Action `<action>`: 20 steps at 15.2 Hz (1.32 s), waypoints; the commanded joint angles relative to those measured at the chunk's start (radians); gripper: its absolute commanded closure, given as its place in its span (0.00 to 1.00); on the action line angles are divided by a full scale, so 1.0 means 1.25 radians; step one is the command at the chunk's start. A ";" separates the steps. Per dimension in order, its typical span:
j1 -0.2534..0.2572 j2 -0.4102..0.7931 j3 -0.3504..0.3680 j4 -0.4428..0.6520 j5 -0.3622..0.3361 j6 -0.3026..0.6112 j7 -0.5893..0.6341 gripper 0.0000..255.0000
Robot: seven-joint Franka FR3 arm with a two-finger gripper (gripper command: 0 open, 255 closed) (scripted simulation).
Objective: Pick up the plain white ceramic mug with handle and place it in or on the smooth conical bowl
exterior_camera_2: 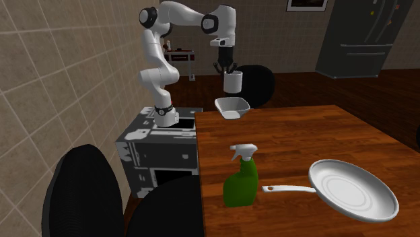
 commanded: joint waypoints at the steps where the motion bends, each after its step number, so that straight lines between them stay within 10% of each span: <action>1: 0.022 -0.024 0.017 -0.005 0.020 -0.014 0.030 1.00; 20: 0.031 0.006 0.100 -0.157 0.060 0.173 0.053 1.00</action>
